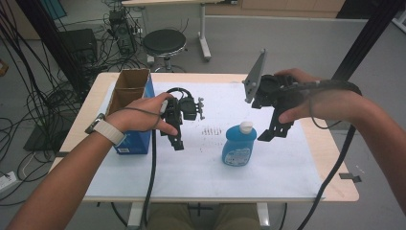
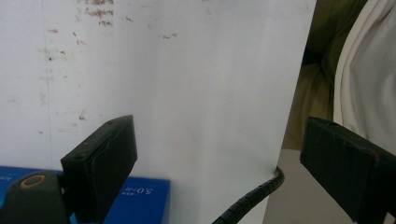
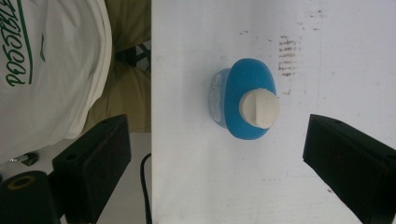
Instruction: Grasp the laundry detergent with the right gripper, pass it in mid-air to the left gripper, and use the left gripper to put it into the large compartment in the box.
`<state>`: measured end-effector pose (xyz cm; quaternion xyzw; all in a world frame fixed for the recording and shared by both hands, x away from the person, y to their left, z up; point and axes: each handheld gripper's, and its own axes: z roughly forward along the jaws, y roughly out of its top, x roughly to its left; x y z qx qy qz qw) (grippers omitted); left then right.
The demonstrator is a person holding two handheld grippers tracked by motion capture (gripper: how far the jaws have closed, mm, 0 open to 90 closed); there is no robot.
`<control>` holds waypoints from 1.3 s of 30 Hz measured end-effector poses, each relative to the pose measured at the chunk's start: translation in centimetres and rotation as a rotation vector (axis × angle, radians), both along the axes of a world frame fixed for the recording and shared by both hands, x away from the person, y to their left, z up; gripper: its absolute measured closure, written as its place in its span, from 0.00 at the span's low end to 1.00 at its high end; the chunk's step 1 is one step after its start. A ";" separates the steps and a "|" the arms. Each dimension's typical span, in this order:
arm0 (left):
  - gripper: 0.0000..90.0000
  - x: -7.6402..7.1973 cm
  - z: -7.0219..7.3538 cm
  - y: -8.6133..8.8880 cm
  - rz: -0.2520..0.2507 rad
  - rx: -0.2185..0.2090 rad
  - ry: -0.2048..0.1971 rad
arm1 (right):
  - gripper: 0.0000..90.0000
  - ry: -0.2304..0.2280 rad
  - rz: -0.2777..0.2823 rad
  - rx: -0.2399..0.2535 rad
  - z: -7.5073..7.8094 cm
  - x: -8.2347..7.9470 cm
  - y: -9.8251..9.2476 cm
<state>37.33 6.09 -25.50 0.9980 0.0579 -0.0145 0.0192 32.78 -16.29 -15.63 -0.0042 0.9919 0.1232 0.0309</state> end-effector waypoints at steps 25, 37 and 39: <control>0.13 0.1 -0.1 0.1 0.012 -0.030 -0.009 | 0.06 -0.045 -0.017 0.083 -2.7 1.1 -2.5; 0.13 0.3 -0.3 -0.1 0.013 -0.033 -0.009 | 0.06 -0.040 -0.048 0.146 -4.9 2.1 -3.9; 0.13 0.3 -0.3 -0.1 0.015 -0.035 -0.010 | 0.06 -0.043 -0.047 0.161 -5.2 2.2 -4.1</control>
